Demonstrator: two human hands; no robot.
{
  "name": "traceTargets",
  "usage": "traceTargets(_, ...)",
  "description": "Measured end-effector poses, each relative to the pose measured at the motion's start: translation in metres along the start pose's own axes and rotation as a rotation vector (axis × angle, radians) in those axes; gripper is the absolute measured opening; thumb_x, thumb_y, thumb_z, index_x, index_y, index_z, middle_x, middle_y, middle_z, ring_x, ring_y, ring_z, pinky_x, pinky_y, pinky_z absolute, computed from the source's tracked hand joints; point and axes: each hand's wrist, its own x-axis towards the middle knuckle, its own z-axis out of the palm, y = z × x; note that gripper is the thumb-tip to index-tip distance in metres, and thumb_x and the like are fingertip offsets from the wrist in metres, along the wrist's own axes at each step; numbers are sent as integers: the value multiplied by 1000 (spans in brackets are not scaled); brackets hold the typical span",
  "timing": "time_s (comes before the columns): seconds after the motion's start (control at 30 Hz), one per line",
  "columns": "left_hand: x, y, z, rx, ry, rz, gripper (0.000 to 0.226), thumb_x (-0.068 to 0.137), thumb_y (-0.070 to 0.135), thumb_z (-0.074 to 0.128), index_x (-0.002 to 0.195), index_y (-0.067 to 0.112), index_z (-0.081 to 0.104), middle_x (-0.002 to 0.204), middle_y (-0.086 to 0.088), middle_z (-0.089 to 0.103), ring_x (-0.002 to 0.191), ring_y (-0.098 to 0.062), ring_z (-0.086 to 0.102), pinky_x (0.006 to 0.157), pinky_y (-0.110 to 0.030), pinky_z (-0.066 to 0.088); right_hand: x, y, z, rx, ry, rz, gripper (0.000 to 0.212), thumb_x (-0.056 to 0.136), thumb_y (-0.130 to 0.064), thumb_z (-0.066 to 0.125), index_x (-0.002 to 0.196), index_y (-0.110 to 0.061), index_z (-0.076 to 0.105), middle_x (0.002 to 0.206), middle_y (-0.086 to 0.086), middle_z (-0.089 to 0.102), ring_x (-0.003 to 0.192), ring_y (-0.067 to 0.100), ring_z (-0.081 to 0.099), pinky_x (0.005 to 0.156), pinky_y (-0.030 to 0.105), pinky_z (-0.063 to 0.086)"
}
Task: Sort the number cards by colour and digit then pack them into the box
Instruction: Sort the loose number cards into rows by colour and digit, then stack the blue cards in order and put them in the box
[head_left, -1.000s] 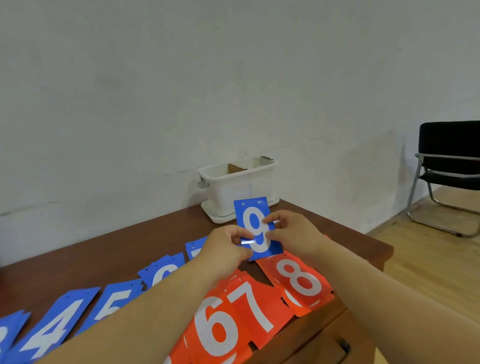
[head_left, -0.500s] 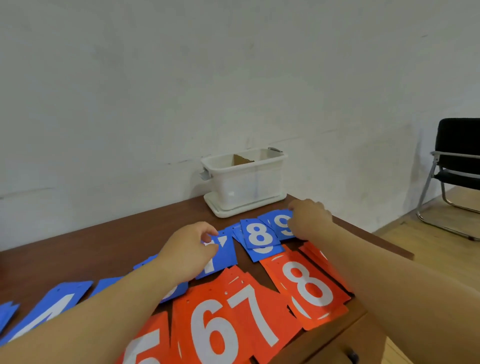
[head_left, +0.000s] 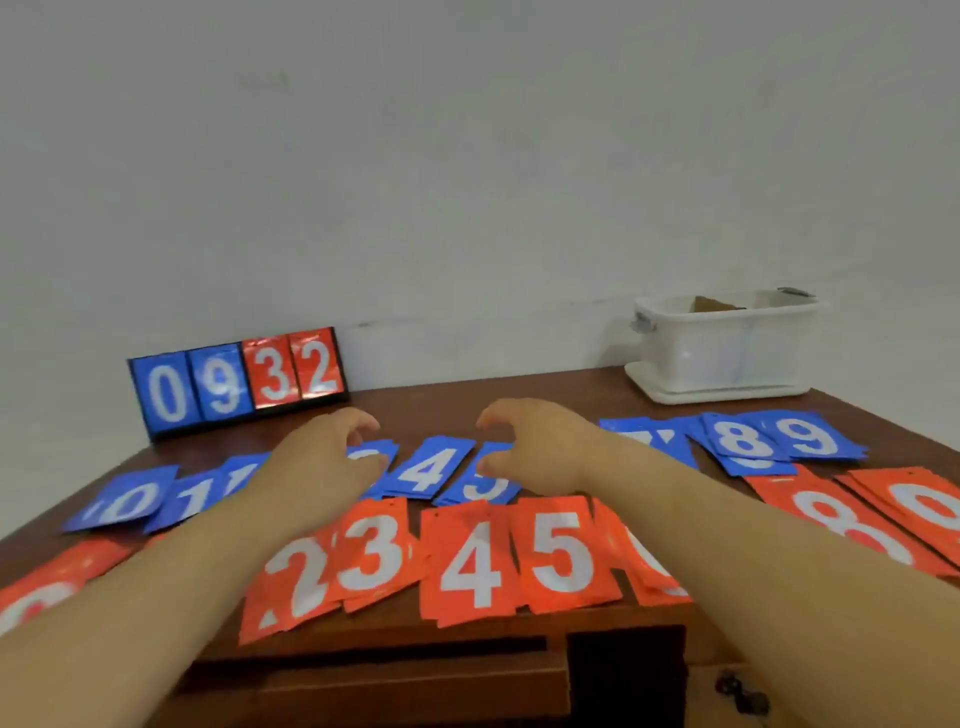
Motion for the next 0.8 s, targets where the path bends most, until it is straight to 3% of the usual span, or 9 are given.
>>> traceTargets(0.13,-28,-86,-42,-4,64,-218,41,87,41,71,125,31,59,124,3,59,99,-14,59,80,-31,45,27,-73,29,7,-98,-107,51,89,-39,67,136,-25,55,138,-2,57,121,21,55,100,31,45)
traceTargets(0.27,-27,-160,-60,-7,86,-334,42,88,37,69,128,29,58,122,4,57,84,-7,59,66,-25,42,77,-129,67,-20,-198,-183,56,89,-43,67,140,-27,51,143,-4,53,124,19,52,95,27,41)
traceTargets(0.4,6,-236,-68,28,83,-383,49,85,34,72,131,27,58,131,-4,55,112,-21,58,89,-31,44,147,-175,108,4,-235,-257,57,91,-42,67,142,-25,50,146,-3,50,129,17,49,94,22,36)
traceTargets(0.53,41,-319,-71,-26,77,-487,58,78,47,67,132,30,57,131,-8,57,118,-27,58,101,-39,46,222,-219,155,31,-310,-294,59,87,-43,69,140,-26,50,143,-1,51,128,19,49,102,28,40)
traceTargets(0.63,49,-365,-60,41,-20,-554,66,81,57,64,141,34,50,135,-7,54,123,-31,53,106,-42,43,266,-246,184,8,-398,-307,65,84,-47,73,141,-28,48,141,-1,48,126,22,50,103,33,42)
traceTargets(0.73,44,-385,-52,169,-130,-483,81,73,79,36,146,44,39,137,2,50,128,-26,48,107,-45,42,287,-261,198,-81,-465,-303,76,81,-54,73,146,-31,42,150,0,38,136,28,38,110,42,39)
traceTargets(0.8,37,-390,-51,262,-179,-429,82,73,82,23,147,47,37,139,6,47,128,-23,46,106,-45,42,295,-264,199,-161,-514,-270,83,79,-60,72,149,-34,36,159,1,25,143,31,26,114,48,33)
